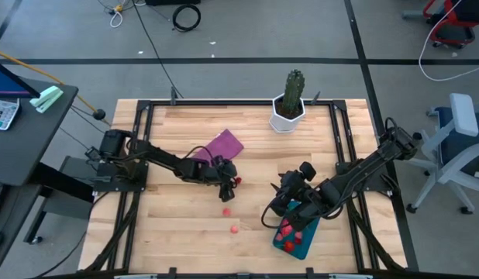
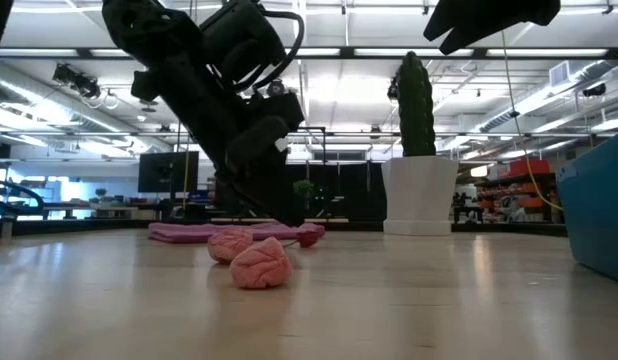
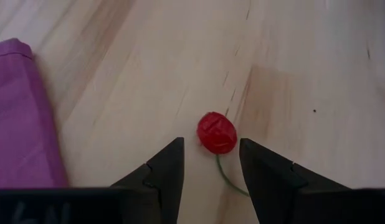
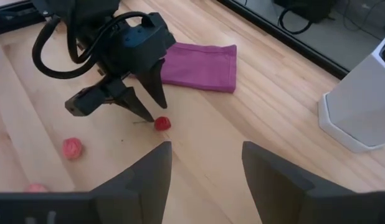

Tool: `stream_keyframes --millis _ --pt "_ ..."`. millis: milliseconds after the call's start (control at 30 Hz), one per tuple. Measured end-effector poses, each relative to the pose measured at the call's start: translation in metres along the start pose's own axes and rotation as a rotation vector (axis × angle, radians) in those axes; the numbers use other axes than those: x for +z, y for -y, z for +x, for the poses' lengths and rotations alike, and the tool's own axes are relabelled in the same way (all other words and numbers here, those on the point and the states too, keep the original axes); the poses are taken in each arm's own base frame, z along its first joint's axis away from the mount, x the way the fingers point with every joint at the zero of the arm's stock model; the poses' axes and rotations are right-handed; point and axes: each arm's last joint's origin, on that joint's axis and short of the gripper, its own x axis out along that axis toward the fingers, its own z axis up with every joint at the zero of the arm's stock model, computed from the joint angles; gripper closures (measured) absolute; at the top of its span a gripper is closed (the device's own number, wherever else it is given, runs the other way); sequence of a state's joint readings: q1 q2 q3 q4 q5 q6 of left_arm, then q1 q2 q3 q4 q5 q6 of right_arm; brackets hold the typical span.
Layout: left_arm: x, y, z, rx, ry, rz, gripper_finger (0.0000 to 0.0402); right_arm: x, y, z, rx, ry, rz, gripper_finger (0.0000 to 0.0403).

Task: Pick and placing Produce into tupperware
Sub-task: Put the cherry into the blue bin

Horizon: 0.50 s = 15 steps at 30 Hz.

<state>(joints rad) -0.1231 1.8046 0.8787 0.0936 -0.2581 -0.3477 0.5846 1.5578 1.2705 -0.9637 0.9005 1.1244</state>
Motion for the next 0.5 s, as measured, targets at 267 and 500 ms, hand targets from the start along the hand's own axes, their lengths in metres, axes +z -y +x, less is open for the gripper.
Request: stream_keyframes --millis 267,500 --pt "0.000 -0.001 0.001 0.003 -0.003 0.005 0.0239 0.000 0.000 0.000 0.000 0.000 -0.001 0.0199" --pt "-0.007 0.000 0.014 0.004 -0.005 0.019 0.0239 0.000 0.000 0.000 0.000 0.000 -0.001 0.0199"
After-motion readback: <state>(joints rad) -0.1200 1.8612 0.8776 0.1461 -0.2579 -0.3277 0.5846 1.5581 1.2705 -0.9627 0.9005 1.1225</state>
